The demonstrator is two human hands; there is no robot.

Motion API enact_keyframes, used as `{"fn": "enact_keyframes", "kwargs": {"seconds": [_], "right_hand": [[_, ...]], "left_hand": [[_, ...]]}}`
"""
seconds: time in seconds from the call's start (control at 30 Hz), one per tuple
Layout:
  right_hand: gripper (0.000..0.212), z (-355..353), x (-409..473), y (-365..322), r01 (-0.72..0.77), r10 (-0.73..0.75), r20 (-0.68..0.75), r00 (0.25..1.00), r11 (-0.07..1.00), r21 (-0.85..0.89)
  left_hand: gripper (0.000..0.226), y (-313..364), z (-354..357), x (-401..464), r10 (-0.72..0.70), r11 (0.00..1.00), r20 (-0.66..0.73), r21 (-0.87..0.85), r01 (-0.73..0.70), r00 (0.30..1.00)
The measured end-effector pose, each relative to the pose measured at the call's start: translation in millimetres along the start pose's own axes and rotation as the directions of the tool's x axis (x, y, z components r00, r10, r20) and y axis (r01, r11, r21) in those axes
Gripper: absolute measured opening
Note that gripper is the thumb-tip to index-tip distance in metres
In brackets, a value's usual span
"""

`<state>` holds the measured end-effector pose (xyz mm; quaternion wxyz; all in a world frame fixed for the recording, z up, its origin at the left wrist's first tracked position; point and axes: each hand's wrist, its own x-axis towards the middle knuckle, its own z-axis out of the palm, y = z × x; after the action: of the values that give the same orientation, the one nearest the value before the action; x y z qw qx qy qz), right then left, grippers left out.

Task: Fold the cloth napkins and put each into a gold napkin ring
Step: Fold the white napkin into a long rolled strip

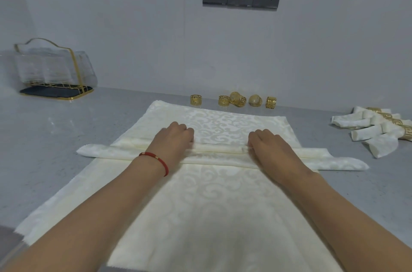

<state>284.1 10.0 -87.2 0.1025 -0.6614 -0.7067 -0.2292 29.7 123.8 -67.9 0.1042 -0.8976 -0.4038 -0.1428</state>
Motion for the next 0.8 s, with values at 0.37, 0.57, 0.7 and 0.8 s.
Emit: {"fn": "enact_keyframes", "kwargs": {"seconds": [0.37, 0.57, 0.7, 0.8], "right_hand": [[0.019, -25.0, -2.4, 4.5, -0.185, 0.127, 0.218, 0.968, 0.944, 0.273], [0.015, -17.7, -10.7, -9.7, -0.237, 0.209, 0.161, 0.965, 0.954, 0.183], [0.008, -26.5, -24.9, -20.9, -0.113, 0.104, 0.108, 0.989, 0.990, 0.082], [0.017, -31.1, -32.4, -22.6, 0.018, -0.018, 0.103, 0.995, 1.000, 0.000]], "left_hand": [[0.018, -13.0, -13.4, -10.7, -0.058, 0.950, 0.109, -0.300, 0.089, 0.992], [0.015, -5.4, -8.1, -20.4, -0.068, 0.950, 0.093, -0.300, 0.093, 0.993], [0.018, 2.9, -12.0, -31.9, 0.068, 0.996, -0.013, -0.059, -0.069, 0.998], [0.025, 17.5, -21.8, -44.9, 0.140, 0.985, 0.034, 0.099, -0.143, 0.990]]}}
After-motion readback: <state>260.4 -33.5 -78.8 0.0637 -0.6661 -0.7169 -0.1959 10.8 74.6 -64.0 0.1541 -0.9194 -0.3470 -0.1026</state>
